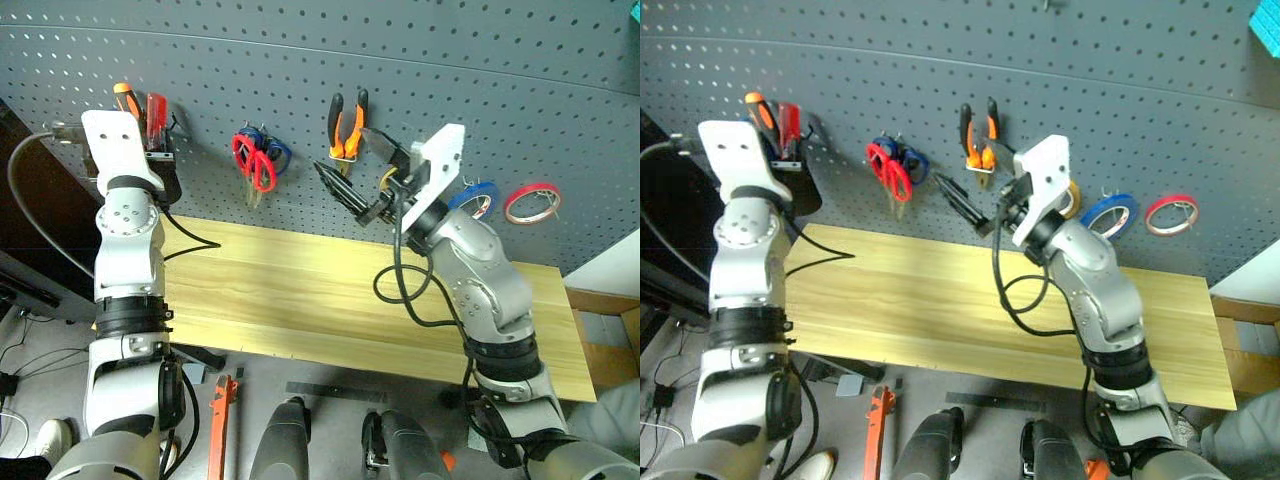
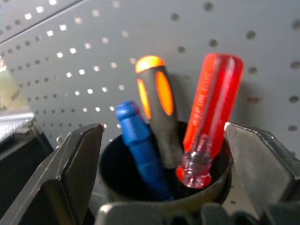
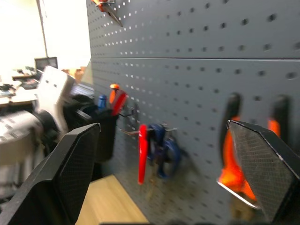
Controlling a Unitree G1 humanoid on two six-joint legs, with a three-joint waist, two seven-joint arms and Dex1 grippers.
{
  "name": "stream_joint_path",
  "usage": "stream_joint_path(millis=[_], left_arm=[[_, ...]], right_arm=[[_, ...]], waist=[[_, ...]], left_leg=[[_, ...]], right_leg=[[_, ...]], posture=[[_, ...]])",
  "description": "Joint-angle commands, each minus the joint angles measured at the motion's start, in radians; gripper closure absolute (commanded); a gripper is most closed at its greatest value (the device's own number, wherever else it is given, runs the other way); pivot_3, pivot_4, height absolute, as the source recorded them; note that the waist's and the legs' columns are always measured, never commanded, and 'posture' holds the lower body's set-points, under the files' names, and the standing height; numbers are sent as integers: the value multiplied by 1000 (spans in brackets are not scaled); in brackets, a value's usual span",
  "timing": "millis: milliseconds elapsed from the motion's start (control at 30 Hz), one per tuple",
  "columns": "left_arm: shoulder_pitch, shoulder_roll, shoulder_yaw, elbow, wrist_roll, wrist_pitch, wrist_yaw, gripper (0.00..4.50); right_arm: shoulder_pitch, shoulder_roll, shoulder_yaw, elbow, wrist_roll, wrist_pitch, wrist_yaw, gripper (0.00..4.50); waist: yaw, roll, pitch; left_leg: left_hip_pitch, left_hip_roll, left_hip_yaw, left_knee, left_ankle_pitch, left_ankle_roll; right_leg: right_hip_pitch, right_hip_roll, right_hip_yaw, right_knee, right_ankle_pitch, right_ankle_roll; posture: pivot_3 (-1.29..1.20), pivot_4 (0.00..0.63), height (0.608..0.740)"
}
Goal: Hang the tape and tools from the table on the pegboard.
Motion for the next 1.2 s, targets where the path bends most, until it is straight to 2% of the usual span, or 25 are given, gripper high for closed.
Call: stream_joint_path(millis=[33, 167, 367, 467, 567, 733, 933, 1200], left_arm=[[43, -36, -8, -248, -59, 140, -36, 54], [86, -122, -71, -410, -98, 275, -54, 54], [162, -242, -194, -526, -92, 403, -60, 54], [228, -272, -225, -551, -78, 443, -63, 54], [303, -282, -230, -597, -90, 441, -87, 54], [408, -280, -227, -617, -78, 441, -99, 54], [453, -259, -164, -533, -115, 402, -159, 54], [456, -220, -149, -403, -105, 315, -218, 54]], right_arm=[[49, -49, -35, -136, 10, 66, -24, 0], [125, -78, -49, -198, -6, 102, -61, 0], [233, -77, -56, -248, -82, 140, -174, 0], [286, -56, -74, -257, -118, 161, -245, 0], [330, -42, -79, -260, -138, 153, -274, 0], [399, -37, -71, -266, -157, 131, -282, 0], [474, -36, -91, -234, -201, 147, -315, 0], [556, -29, -144, -150, -253, 208, -380, 0]], waist=[[2, -1, -3], [4, -3, -20], [0, -4, -65], [-3, 3, -95], [-11, 3, -102], [-26, 5, -129], [-26, 5, -161], [-23, 6, -176]], left_leg=[[0, 0, 0, 0, 0, 0], [-1, -1, 0, 1, 1, -1], [2, -1, 1, 1, 0, -1], [4, -2, 2, 0, 0, -1], [17, -3, 5, 0, -3, 4], [18, -2, 4, 1, -2, 6], [20, -2, 5, 2, -2, 6], [20, -1, 5, 2, -2, 6]], right_leg=[[0, 0, 0, 0, 0, 0], [1, -1, -1, 0, 0, 0], [2, 0, 1, 1, 0, 0], [3, 1, 3, 0, 0, 0], [15, 1, 4, -1, -1, 2], [15, 4, 5, 0, -1, 2], [16, 4, 6, 0, -2, 2], [17, 3, 6, 0, -2, 2]], posture=[[170, 144, 740], [167, 110, 740], [137, 51, 740], [124, 32, 740], [114, 19, 740], [116, 0, 740], [124, 0, 740], [124, 0, 740]])
